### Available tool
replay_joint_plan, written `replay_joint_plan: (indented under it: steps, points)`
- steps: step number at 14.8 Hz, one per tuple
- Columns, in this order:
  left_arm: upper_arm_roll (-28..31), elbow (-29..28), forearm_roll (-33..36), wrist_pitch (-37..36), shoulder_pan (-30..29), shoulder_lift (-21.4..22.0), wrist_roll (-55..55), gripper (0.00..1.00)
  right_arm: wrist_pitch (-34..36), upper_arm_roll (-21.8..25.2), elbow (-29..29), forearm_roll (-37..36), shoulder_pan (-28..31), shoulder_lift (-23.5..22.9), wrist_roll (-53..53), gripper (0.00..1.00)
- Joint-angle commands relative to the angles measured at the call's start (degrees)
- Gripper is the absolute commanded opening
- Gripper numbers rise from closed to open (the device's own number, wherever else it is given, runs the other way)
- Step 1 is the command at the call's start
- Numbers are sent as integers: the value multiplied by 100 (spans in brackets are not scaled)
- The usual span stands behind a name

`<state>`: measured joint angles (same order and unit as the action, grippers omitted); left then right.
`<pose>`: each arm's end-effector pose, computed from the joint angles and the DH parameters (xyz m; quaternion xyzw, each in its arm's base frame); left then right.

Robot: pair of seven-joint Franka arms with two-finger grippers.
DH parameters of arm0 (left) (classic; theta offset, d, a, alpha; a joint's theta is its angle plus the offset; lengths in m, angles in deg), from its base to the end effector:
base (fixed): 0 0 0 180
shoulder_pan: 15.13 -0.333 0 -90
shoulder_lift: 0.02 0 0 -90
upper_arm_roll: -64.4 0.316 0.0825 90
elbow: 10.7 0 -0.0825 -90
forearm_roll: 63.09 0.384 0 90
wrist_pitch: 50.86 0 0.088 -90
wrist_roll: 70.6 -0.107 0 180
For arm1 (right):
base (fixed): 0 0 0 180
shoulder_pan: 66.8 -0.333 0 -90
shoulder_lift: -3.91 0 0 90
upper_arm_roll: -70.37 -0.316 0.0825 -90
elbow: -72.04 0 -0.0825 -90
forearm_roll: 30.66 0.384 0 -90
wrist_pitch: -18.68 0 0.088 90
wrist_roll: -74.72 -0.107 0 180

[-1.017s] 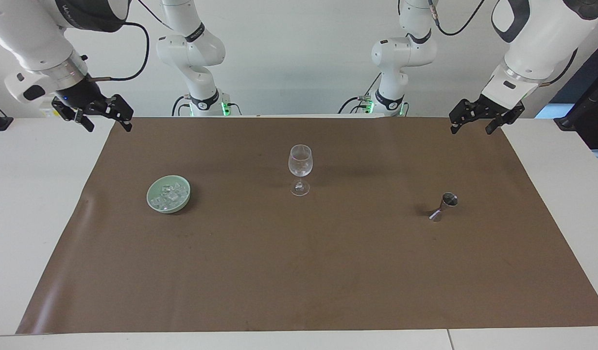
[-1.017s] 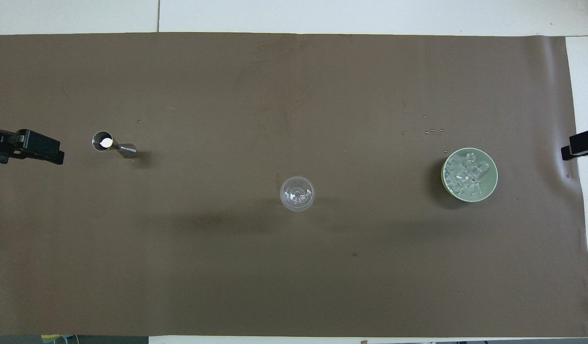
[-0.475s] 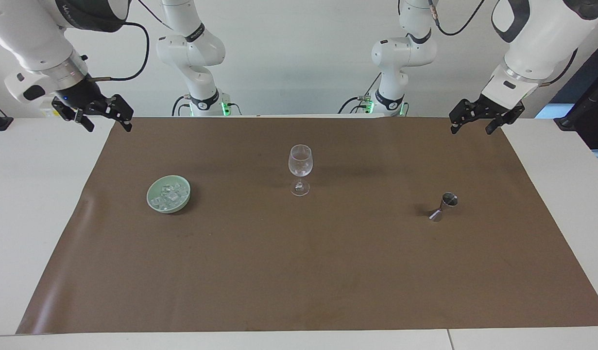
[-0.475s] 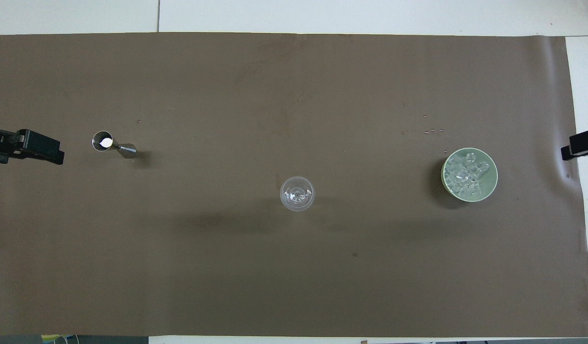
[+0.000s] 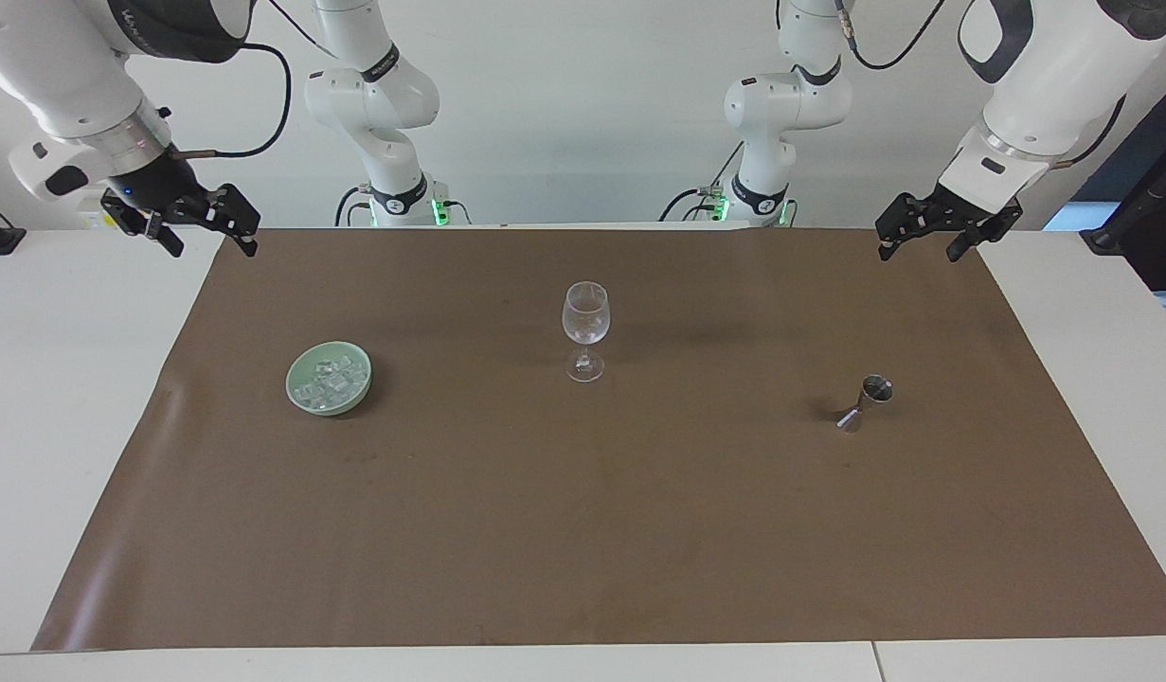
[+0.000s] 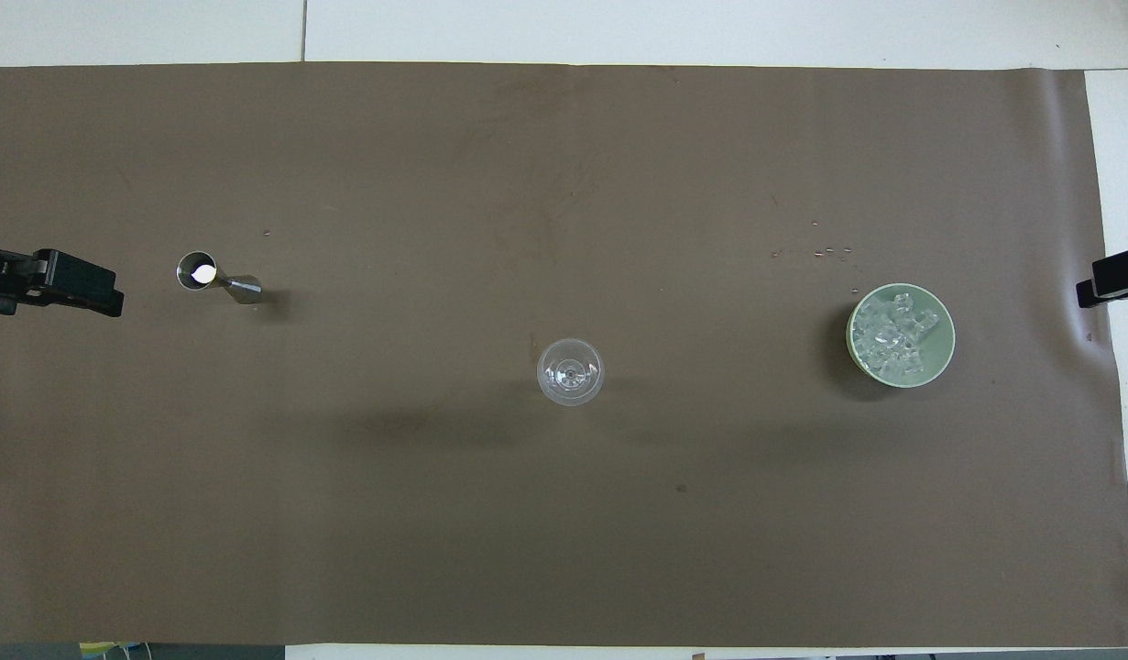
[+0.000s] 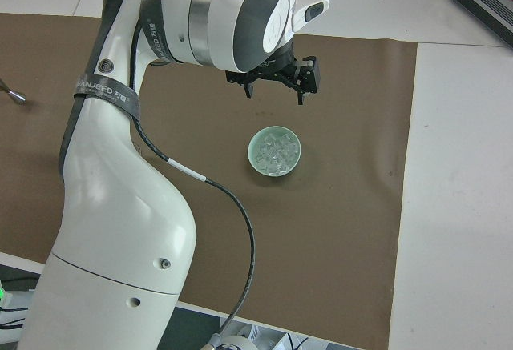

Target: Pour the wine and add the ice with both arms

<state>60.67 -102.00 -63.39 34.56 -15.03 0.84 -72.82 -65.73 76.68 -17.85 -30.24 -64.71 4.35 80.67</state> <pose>0.5394 -0.0370 0.6154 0.9976 -0.0528 -0.0438 0.0015 0.5358 -0.0785 0.6215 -0.9988 0.0211 0.0431 0.0095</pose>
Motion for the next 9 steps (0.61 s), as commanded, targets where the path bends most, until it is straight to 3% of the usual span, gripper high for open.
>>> replay_joint_plan:
  steps: [1,3,7,9]
  points:
    - [82,-2,75,114,43,11,-41,100,-5,2,-72,72,11,70,-6,100]
    - [83,103,48,71,43,-85,-33,100,-5,2,-72,72,11,70,-6,100]
    - [83,797,101,-78,43,-866,-33,100,-14,2,-81,72,11,70,3,100]
    - [83,1436,14,-235,-88,-1454,-24,100,-5,2,-81,72,11,70,3,100]
